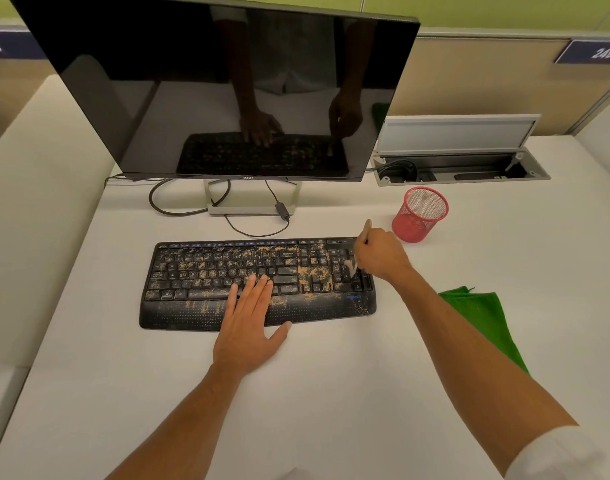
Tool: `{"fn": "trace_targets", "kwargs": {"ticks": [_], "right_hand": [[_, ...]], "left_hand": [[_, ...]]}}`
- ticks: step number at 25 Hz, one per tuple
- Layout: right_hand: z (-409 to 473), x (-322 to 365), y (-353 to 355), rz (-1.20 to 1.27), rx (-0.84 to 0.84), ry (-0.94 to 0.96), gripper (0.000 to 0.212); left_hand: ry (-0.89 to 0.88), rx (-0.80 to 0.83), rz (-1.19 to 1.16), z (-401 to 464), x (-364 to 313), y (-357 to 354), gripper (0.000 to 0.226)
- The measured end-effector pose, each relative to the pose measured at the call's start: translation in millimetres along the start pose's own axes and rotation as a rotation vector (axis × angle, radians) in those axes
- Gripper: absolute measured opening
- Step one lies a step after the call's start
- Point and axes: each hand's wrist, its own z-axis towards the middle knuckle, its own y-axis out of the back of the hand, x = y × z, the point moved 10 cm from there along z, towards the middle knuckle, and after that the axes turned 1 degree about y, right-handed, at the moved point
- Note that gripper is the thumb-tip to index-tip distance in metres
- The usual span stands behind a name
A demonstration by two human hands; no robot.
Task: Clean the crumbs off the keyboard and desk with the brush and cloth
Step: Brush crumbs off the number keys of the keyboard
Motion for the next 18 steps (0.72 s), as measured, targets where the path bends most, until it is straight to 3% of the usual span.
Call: {"fn": "trace_targets", "kwargs": {"ticks": [4, 10, 15, 18], "right_hand": [[-7.5, -9.8, -7.3, 0.021, 0.140, -0.052, 0.028], [0.7, 10.1, 25.7, 0.136, -0.165, 0.079, 0.053], [0.8, 7.0, 3.5, 0.135, -0.144, 0.068, 0.062], [-7.7, 6.6, 0.5, 0.060, -0.105, 0.050, 0.056]], "left_hand": [[-0.003, -0.004, 0.002, -0.4, -0.1, 0.0, 0.082], [-0.004, 0.000, -0.005, -0.3, 0.3, -0.8, 0.083], [-0.005, -0.009, -0.006, -0.3, 0.3, -0.2, 0.083], [-0.012, -0.024, -0.021, -0.4, -0.6, 1.4, 0.082]]}}
